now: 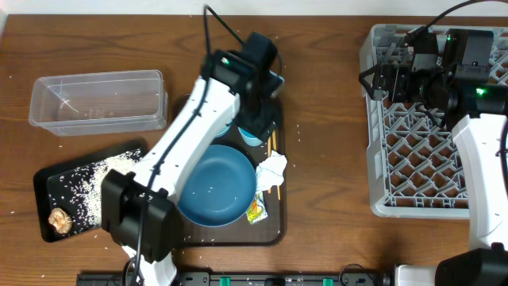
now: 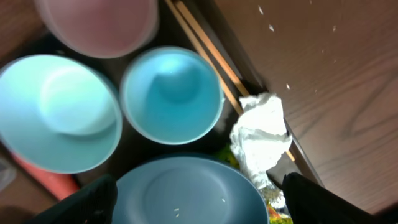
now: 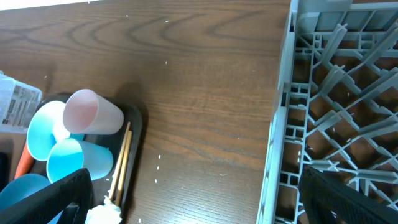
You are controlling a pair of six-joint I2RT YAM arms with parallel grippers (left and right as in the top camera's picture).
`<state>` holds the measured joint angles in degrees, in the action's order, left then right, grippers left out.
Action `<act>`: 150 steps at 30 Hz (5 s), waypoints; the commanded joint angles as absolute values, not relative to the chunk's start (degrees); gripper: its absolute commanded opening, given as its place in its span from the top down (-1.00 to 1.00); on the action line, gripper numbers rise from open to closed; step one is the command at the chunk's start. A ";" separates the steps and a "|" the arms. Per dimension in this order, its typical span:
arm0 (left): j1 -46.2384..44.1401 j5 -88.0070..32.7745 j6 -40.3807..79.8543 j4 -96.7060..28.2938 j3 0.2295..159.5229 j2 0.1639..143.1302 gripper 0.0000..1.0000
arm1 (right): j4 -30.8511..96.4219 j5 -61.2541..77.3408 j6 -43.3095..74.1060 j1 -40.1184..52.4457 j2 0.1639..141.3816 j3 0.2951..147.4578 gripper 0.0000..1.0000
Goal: Sort waste into correct bins and load items into the dishwasher rack
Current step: 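Reach the left gripper to the light-blue cup on the tray, then grasp the light-blue cup with the left gripper and lift it, then grasp the cup with the right gripper and release it from the left, then carry the cup with the right gripper over the dish rack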
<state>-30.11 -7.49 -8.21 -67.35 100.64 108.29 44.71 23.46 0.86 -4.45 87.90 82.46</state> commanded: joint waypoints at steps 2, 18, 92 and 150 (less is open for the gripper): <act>-31.38 -8.56 -11.07 -63.81 95.31 108.36 -0.70 | 44.58 23.29 1.21 -4.05 87.94 83.50 -0.98; -33.19 -6.81 -14.81 -40.80 79.75 108.38 0.18 | 44.66 22.46 1.21 -4.05 87.94 83.50 -0.98; -5.32 -85.73 4.58 -16.01 82.00 89.71 0.88 | 10.92 74.96 4.03 10.13 98.06 83.42 -0.78; -5.32 -83.35 4.60 -16.21 81.97 89.91 0.48 | -9.47 83.99 24.49 1.65 103.90 83.42 -0.06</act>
<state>-5.26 -83.99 4.69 -16.19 81.06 90.30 -9.45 83.05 21.21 3.66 103.26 82.67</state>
